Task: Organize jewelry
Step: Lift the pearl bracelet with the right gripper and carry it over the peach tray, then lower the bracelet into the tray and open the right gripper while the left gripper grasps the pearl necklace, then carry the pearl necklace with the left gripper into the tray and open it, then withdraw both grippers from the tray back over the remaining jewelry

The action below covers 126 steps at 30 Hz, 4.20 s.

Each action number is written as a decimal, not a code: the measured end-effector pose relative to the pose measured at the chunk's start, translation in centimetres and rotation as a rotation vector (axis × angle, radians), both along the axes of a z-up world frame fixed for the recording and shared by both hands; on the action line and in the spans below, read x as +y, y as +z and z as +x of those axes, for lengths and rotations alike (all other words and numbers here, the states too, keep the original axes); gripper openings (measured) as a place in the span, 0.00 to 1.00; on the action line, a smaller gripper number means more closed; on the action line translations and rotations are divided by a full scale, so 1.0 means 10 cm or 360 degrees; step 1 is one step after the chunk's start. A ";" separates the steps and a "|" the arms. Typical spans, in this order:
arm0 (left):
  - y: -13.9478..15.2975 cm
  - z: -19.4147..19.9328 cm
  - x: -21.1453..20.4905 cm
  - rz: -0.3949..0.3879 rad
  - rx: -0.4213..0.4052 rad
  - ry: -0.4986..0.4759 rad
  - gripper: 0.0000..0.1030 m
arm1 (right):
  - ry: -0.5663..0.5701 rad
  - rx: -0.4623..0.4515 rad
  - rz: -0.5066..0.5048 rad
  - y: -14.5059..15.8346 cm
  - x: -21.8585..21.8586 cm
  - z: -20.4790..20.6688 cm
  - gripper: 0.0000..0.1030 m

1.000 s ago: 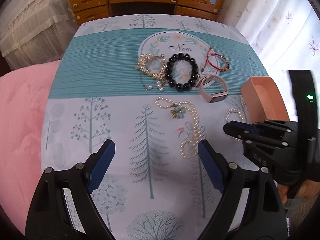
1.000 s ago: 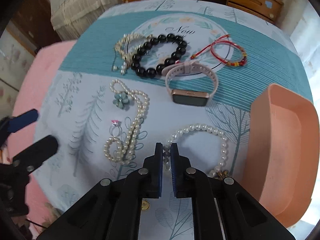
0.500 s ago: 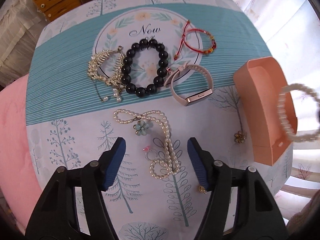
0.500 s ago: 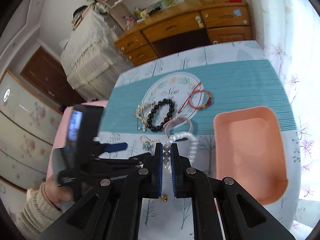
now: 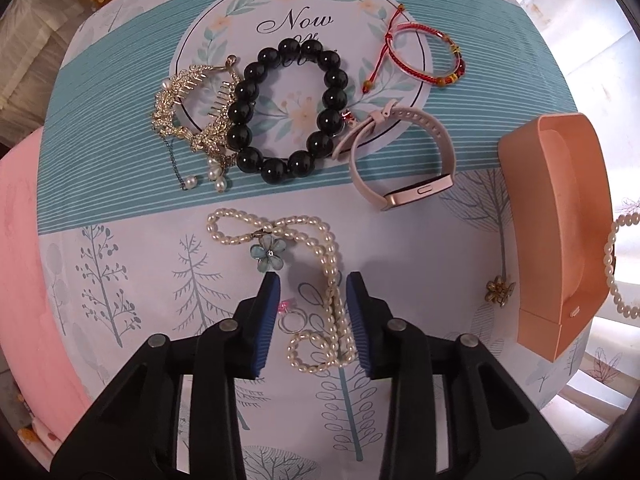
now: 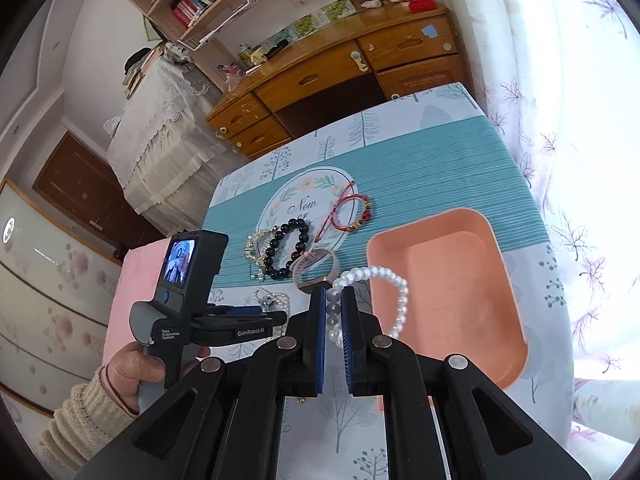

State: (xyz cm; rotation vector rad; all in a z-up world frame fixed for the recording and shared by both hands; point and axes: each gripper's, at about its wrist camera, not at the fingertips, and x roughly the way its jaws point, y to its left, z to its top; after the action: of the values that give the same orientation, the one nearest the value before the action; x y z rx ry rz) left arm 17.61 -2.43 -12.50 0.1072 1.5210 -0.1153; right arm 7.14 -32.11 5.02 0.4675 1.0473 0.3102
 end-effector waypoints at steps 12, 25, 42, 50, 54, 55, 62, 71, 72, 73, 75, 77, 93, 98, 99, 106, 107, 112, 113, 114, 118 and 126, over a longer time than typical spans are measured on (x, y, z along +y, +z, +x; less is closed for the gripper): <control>-0.01 0.05 -0.04 0.0013 0.0021 -0.0005 0.19 | -0.0024 -0.0007 0.0001 -0.06 0.00 0.00 0.07; -0.12 0.09 -0.35 0.0099 0.0058 -0.0007 0.15 | -0.0082 0.0011 -0.0016 -0.11 -0.13 -0.05 0.07; 0.46 -0.20 -0.43 0.0005 -0.0151 -0.0054 0.03 | -0.0244 0.0298 -0.0062 -0.64 -0.39 0.00 0.37; 1.58 -0.47 -0.62 -0.0195 -0.0436 -0.0193 0.03 | -0.0238 0.0269 -0.0049 -0.59 -0.38 -0.09 0.37; 2.18 -0.48 -0.89 -0.0259 -0.0559 -0.0252 0.03 | -0.0239 0.0241 -0.0039 -0.55 -0.37 -0.16 0.37; 2.29 -0.50 -0.96 -0.0278 -0.0583 -0.0275 0.03 | -0.0240 0.0240 -0.0034 -0.53 -0.40 -0.19 0.37; 2.66 -0.51 -1.49 -0.0298 -0.0690 -0.0390 0.03 | -0.0250 0.0221 -0.0020 -0.49 -0.46 -0.35 0.37; 2.54 -0.30 -1.86 -0.0323 -0.0634 -0.0405 0.03 | -0.0270 0.0257 -0.0028 -0.59 -0.53 -0.46 0.37; 2.57 -0.29 -1.87 -0.0337 -0.0644 -0.0402 0.03 | -0.0273 0.0260 -0.0027 -0.60 -0.54 -0.46 0.37; 2.59 -0.28 -1.87 -0.0347 -0.0659 -0.0405 0.03 | -0.0276 0.0262 -0.0024 -0.60 -0.54 -0.46 0.37; 2.69 -0.31 -1.92 -0.0356 -0.0702 -0.0426 0.03 | -0.0281 0.0265 -0.0021 -0.62 -0.55 -0.46 0.37; 2.73 -0.34 -1.95 -0.0356 -0.0733 -0.0447 0.03 | -0.0280 0.0273 -0.0017 -0.65 -0.57 -0.45 0.37; 1.45 -0.18 -2.06 -0.0168 -0.0498 -0.0511 0.03 | -0.0315 0.0144 -0.0351 -0.59 -0.39 -0.43 0.37; 1.30 -0.14 -2.01 -0.0172 -0.0467 -0.0510 0.03 | -0.0297 0.0122 -0.0367 -0.54 -0.33 -0.43 0.37; 1.28 -0.14 -2.00 -0.0173 -0.0457 -0.0506 0.04 | -0.0294 0.0123 -0.0370 -0.54 -0.32 -0.43 0.37; 1.26 -0.20 -1.83 -0.0221 -0.0414 -0.0488 0.50 | -0.0276 0.0113 -0.0376 -0.48 -0.26 -0.46 0.37; 1.28 -0.22 -1.79 -0.0221 -0.0430 -0.0485 0.51 | -0.0272 0.0109 -0.0380 -0.47 -0.25 -0.47 0.37; 1.35 -0.32 -1.58 -0.0203 -0.0468 -0.0470 0.51 | -0.0238 0.0088 -0.0400 -0.40 -0.16 -0.49 0.37; 1.37 -0.34 -1.52 -0.0194 -0.0483 -0.0463 0.51 | -0.0229 0.0084 -0.0404 -0.39 -0.13 -0.49 0.37; 1.39 -0.35 -1.47 -0.0190 -0.0496 -0.0454 0.51 | -0.0218 0.0079 -0.0409 -0.37 -0.09 -0.50 0.37; 1.49 -0.39 -1.14 -0.0156 -0.0567 -0.0392 0.51 | -0.0171 0.0054 -0.0430 -0.29 0.05 -0.51 0.37; 1.84 -0.49 -0.36 -0.0133 -0.0743 -0.0346 0.51 | -0.0058 -0.0007 -0.0472 -0.08 0.41 -0.47 0.37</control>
State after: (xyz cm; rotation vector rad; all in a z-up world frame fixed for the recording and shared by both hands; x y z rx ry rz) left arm 12.73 -6.04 5.88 0.2170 1.0342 -0.3059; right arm 2.42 -27.96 4.23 0.2189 1.0586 0.1198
